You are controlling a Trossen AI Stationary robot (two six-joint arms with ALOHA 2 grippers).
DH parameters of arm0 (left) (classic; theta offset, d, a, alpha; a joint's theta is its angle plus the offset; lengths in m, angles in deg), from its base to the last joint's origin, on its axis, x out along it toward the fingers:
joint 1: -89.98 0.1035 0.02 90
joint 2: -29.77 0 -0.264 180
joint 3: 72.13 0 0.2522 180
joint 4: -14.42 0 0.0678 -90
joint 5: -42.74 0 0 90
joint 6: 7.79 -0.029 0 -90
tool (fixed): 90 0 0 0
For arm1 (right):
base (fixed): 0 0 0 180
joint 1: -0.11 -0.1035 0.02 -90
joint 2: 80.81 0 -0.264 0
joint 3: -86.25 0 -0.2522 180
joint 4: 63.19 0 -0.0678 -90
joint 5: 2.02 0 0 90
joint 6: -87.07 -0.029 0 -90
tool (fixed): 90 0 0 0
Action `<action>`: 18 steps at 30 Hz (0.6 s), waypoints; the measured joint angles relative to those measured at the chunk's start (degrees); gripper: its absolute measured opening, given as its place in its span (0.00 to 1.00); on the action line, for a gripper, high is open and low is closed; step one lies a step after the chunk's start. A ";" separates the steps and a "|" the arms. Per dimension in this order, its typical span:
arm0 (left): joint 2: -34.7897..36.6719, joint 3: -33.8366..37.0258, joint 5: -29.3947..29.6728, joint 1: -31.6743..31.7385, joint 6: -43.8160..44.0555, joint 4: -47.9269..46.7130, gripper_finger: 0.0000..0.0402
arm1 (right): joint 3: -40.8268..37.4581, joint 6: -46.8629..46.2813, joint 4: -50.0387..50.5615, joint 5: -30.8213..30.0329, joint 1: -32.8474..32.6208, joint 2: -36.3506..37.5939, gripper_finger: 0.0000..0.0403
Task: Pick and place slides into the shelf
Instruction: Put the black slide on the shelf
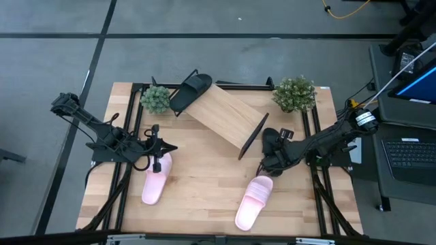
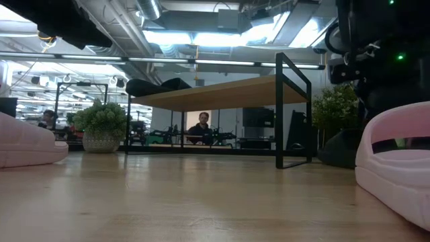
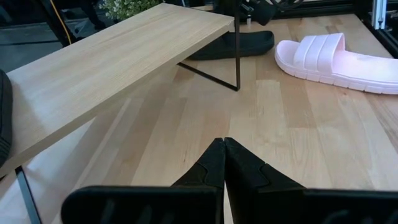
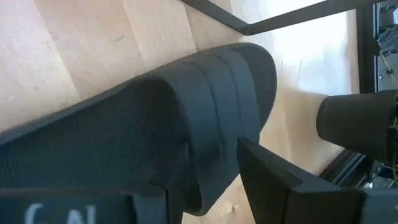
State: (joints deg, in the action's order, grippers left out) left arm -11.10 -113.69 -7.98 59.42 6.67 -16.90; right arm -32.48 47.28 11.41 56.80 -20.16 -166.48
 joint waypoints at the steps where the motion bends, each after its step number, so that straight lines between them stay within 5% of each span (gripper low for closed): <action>1: -0.01 0.00 -0.02 -0.01 0.00 0.00 0.00 | 0.00 0.00 -0.02 0.00 0.15 0.00 0.34; 7: 0.00 0.00 -0.02 -0.02 0.00 0.00 0.00 | 0.00 -0.02 0.00 0.61 0.71 0.00 0.26; 14: -0.01 0.00 0.00 -0.02 -0.02 0.00 0.00 | 0.05 -0.11 -0.04 3.01 1.00 0.07 0.04; 18: -0.01 0.00 0.00 0.00 -0.02 0.02 0.00 | 0.06 -0.44 -0.04 3.67 1.00 0.07 0.03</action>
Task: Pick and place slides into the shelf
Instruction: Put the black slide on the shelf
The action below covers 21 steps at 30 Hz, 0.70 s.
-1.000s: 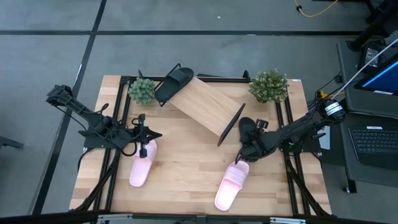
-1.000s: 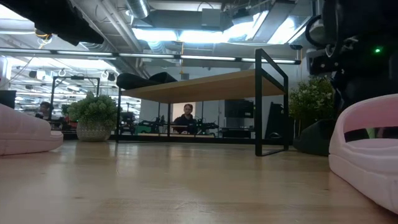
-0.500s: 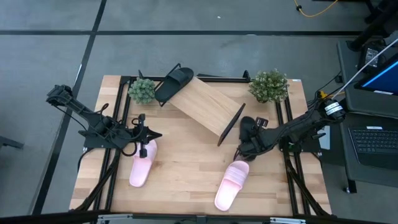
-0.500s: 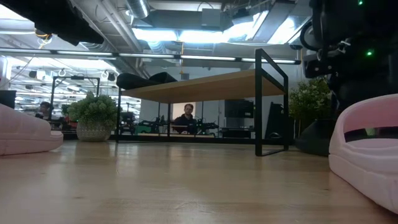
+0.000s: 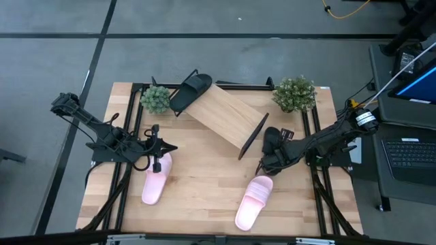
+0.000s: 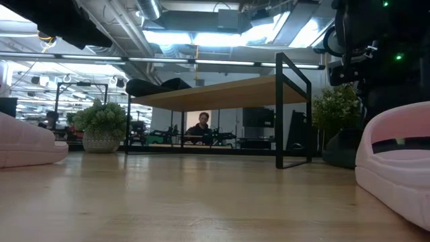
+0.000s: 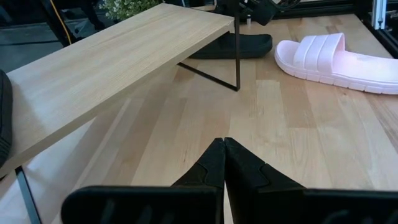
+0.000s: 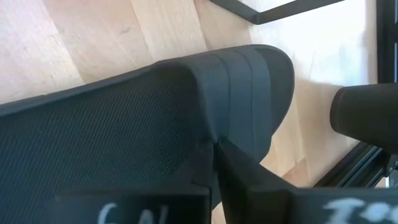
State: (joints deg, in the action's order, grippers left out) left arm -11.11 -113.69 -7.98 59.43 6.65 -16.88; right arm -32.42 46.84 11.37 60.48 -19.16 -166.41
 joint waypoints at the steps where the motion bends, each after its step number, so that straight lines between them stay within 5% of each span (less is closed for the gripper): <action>1: 0.00 0.00 0.00 -0.02 0.00 0.00 0.00 | 0.00 -0.02 0.00 0.06 0.00 0.00 0.02; 12: 0.01 0.00 0.00 -0.01 0.02 0.02 0.00 | 4.13 -3.49 2.26 3.01 -0.17 -0.02 0.02; 21: 0.02 0.00 0.00 0.00 0.02 0.02 0.00 | 13.46 -7.57 13.73 2.95 -2.28 -0.02 0.02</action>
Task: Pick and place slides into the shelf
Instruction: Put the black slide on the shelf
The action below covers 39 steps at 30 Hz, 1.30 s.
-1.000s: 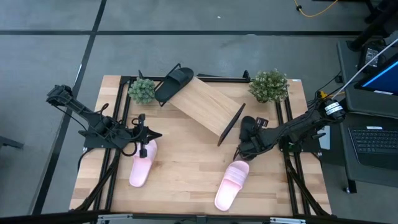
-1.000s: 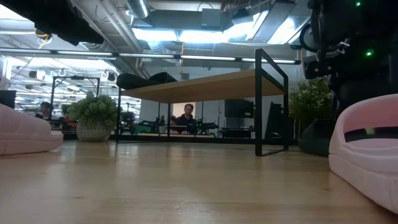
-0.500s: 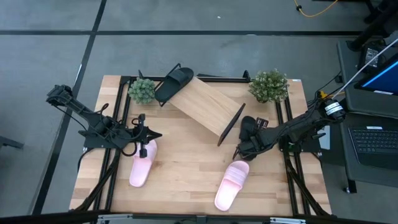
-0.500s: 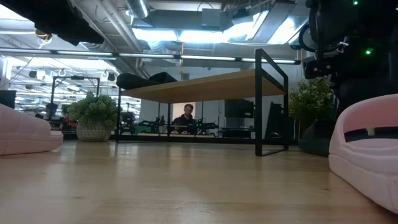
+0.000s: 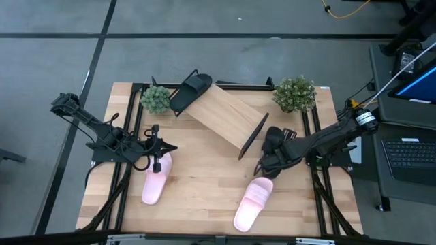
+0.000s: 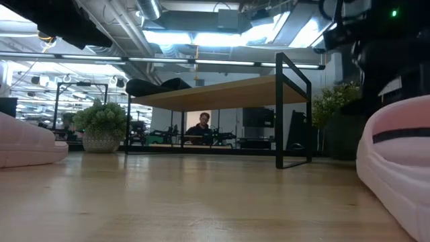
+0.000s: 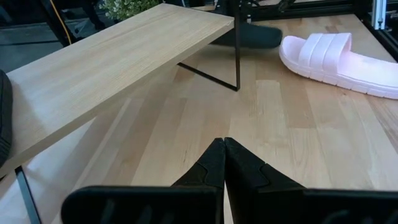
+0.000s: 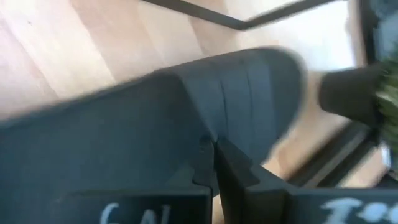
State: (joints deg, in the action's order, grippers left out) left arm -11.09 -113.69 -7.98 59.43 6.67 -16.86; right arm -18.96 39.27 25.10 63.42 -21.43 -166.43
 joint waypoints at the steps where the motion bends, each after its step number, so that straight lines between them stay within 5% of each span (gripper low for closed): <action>1: 0.00 0.00 0.00 0.00 0.00 0.00 0.00 | 1.07 -1.17 1.82 -0.12 -0.16 0.00 0.02; 11: -0.02 0.00 0.00 -0.01 0.00 0.00 0.00 | 11.67 -7.18 13.20 -0.19 -4.02 0.00 0.02; 39: 0.00 0.00 0.00 0.00 0.07 0.02 0.00 | 29.20 -4.50 15.49 -2.95 -11.58 -0.04 0.02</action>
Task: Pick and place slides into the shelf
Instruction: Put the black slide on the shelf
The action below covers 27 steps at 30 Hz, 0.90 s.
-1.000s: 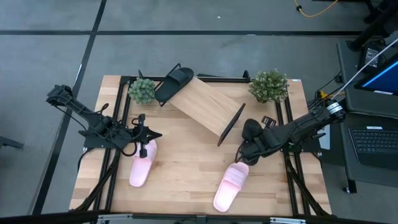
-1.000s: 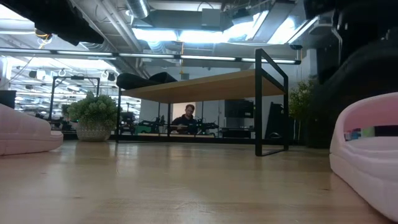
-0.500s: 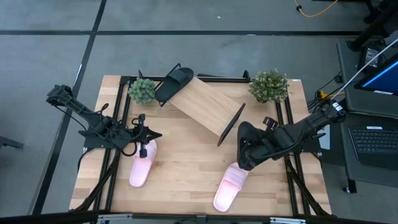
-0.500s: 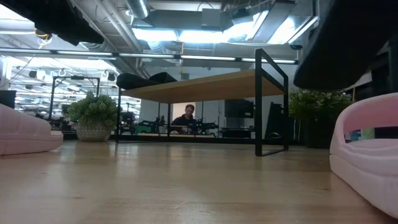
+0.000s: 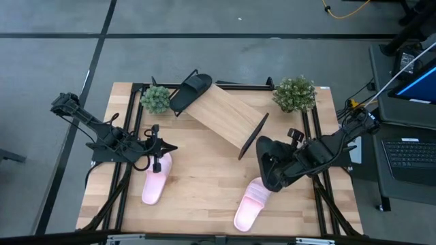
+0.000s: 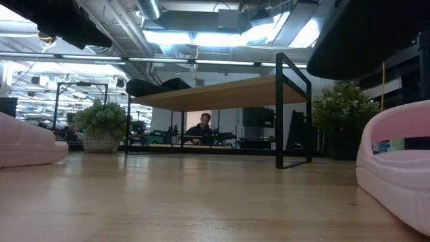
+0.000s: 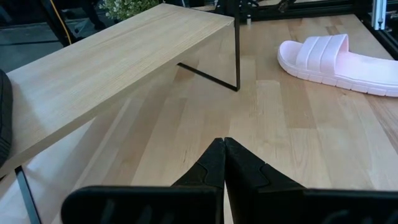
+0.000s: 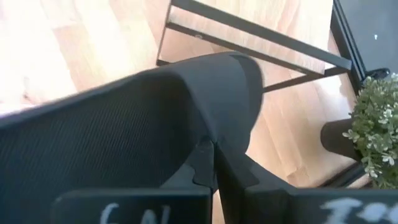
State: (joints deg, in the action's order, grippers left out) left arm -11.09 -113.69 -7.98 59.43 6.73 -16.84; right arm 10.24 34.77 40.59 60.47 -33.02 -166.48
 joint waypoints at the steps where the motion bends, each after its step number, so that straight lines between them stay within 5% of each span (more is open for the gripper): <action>1: 0.00 0.00 0.00 0.00 0.00 -0.02 0.00 | 0.47 0.07 0.00 -0.03 -0.19 0.00 0.02; 17: -0.02 0.00 0.00 -0.02 0.13 0.02 0.00 | 7.61 7.29 0.01 -5.08 -0.19 0.00 0.02; 27: -0.02 0.00 0.00 -0.02 0.12 0.03 0.00 | 11.26 13.52 0.01 -15.56 0.48 0.04 0.01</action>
State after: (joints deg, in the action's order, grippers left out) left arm -11.11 -113.69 -7.98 59.41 6.86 -16.82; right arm 21.50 48.29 40.60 44.91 -32.54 -166.43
